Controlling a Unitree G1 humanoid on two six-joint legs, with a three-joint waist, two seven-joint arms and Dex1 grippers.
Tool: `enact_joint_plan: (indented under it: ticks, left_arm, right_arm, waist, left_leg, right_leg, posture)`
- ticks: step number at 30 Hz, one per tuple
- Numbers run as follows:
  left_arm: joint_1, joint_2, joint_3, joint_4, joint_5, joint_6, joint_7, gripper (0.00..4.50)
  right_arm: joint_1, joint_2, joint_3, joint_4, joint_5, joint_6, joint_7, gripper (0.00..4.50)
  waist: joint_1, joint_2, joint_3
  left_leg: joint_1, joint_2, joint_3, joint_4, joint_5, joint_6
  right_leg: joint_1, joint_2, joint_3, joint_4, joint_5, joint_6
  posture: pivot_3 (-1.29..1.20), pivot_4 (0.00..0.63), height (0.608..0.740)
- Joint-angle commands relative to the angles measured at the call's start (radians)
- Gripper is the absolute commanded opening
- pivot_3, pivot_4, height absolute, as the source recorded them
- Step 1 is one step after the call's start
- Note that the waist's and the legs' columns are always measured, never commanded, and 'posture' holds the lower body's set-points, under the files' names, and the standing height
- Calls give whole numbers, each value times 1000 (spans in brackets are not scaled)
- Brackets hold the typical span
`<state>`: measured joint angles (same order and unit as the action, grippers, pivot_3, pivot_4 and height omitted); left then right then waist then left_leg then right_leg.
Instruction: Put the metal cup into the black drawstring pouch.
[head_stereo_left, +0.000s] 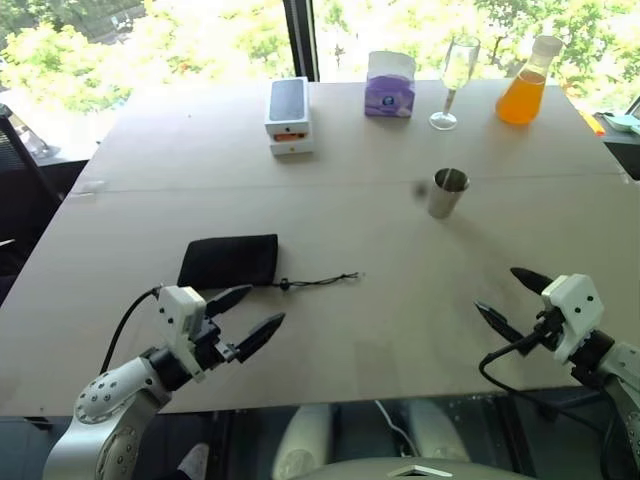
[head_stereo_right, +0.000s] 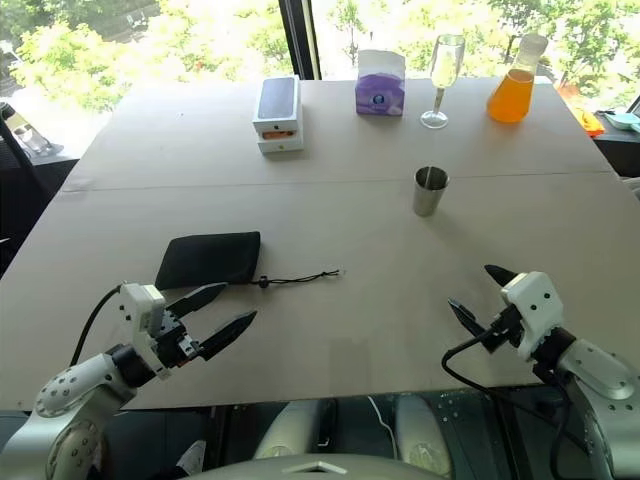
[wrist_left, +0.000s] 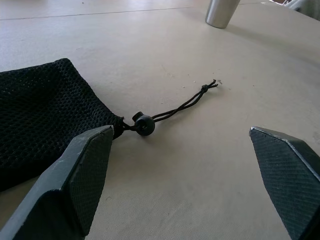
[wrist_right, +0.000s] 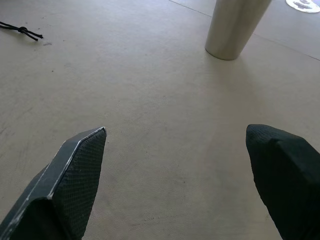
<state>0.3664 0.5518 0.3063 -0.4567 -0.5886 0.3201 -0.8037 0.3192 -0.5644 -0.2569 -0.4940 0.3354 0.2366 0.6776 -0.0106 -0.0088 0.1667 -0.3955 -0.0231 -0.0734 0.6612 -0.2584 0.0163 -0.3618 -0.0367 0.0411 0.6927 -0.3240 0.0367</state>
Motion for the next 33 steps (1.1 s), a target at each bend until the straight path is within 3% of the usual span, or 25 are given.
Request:
enact_joint_plan:
  ticks: [1, 7, 10, 18, 25, 33]
  left_arm:
    - [20, -9, 21, -36, -17, 4, 22, 4493]
    - [-4, -31, 3, -108, -40, 71, 116, 4493]
    - [-83, -52, -15, -188, -12, 151, 275, 4493]
    - [-366, -73, -15, -312, -32, 591, 695, 4493]
    - [-704, -150, 35, -237, -79, 1032, 900, 4493]
    - [-841, -243, -66, -222, 43, 1292, 990, 4493]
  right_arm:
    - [-8, -4, -39, -39, 23, -18, -3, 4479]
    - [-31, -6, -33, -61, 104, -75, 70, 4479]
    - [-76, -51, -46, -60, 164, -72, 135, 4479]
    - [-130, -169, -84, -49, 250, -142, 333, 4479]
    - [-226, -128, -72, -76, 338, -163, 323, 4479]
    - [-380, -97, 6, -116, 398, -92, 250, 4479]
  waist:
    - [0, 0, 0]
    - [1, 0, 0]
    - [4, -1, 0]
    - [2, -1, 0]
    - [2, -4, 1]
    - [0, -8, 4]
  left_leg:
    - [0, 0, 0, 0, 0, 0]
    - [0, 0, 0, 0, 0, 0]
    - [0, 0, 0, 0, 0, 0]
    - [0, -1, -2, 0, 0, 0]
    - [-1, -2, -2, 2, 0, 0]
    - [-1, -2, -2, 2, 2, -3]
  right_leg:
    - [0, 0, 0, 0, 0, 0]
    - [0, 0, 0, 0, 0, 0]
    - [0, 0, 0, 0, 0, 0]
    - [0, 2, -2, 1, 0, 1]
    - [0, 2, -3, 2, 0, 1]
    - [0, 2, -2, 2, 0, 1]
  posture:
    - [0, 150, 740]
    - [0, 150, 740]
    - [0, 150, 740]
    - [0, 150, 740]
    - [0, 150, 740]
    - [0, 150, 740]
